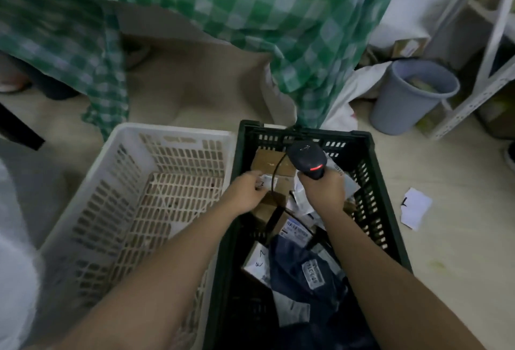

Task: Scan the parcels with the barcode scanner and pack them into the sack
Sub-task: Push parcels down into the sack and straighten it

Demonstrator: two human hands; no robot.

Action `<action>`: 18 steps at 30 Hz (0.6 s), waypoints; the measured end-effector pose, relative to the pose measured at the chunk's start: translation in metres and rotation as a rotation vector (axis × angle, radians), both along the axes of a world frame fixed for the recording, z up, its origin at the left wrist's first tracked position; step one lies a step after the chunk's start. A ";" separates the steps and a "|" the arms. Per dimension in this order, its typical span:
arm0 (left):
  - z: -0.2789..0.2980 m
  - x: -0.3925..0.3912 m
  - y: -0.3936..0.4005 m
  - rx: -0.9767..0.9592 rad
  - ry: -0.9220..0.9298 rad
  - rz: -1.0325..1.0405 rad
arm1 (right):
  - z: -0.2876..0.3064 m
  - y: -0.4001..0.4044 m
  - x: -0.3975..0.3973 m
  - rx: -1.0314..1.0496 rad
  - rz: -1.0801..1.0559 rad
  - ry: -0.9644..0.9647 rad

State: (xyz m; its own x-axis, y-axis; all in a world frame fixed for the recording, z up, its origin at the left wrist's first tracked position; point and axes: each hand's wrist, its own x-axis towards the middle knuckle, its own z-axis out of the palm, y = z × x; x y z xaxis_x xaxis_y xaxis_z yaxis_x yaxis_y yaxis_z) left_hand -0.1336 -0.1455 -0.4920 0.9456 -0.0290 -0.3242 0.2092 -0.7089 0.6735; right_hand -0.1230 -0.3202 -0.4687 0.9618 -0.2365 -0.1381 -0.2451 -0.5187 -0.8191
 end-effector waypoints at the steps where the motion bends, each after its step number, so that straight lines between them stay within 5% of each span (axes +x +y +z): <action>1: -0.013 0.011 -0.005 0.032 -0.004 -0.031 | -0.010 0.000 0.011 0.003 -0.028 0.007; 9: -0.082 0.067 -0.034 0.363 -0.061 -0.025 | -0.049 -0.021 0.051 0.025 -0.051 -0.053; 18: -0.088 0.045 -0.037 0.105 -0.053 0.047 | -0.061 -0.039 0.033 0.142 -0.127 -0.063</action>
State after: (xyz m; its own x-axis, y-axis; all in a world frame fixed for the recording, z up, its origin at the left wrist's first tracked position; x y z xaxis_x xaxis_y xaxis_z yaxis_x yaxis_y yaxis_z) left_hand -0.0887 -0.1829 -0.5798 0.9610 0.0473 -0.2725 0.2098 -0.7665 0.6070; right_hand -0.0901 -0.3588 -0.5296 0.9334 -0.3384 -0.1196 -0.2473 -0.3649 -0.8976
